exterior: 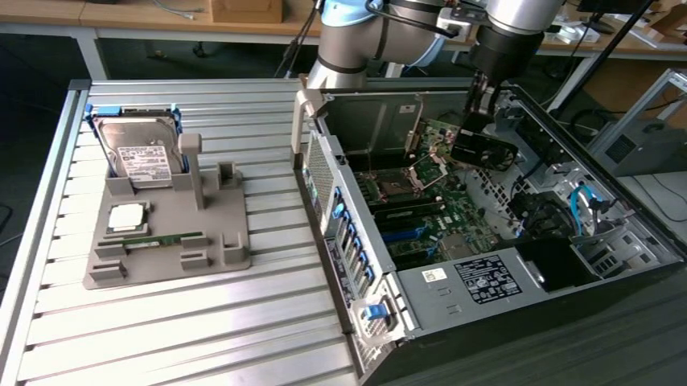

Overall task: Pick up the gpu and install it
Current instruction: 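Insert the gpu into the slot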

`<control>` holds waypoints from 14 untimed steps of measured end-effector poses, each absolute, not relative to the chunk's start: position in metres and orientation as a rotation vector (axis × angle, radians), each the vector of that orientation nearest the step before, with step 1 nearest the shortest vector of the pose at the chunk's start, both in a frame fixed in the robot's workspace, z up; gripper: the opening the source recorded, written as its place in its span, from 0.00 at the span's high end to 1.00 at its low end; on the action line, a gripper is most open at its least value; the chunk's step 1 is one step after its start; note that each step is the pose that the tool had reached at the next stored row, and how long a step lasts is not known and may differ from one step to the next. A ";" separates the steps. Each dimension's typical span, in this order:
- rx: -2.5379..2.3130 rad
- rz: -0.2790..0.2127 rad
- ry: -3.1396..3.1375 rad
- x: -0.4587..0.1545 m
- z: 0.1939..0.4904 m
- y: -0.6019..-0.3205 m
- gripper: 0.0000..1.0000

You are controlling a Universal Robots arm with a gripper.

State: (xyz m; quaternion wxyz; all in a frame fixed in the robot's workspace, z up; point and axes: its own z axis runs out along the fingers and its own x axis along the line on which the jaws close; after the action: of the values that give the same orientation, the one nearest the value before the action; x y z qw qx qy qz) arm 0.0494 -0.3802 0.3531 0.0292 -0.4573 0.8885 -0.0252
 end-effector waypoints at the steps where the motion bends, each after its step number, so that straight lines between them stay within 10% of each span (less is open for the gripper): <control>1: -1.415 -0.078 2.738 0.049 0.353 -0.380 0.73; 14: -1.495 -0.076 2.695 0.049 0.353 -0.380 0.73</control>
State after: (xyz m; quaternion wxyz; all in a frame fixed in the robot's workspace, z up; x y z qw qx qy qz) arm 0.0494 -0.3802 0.3528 0.0297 -0.4847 0.8738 -0.0248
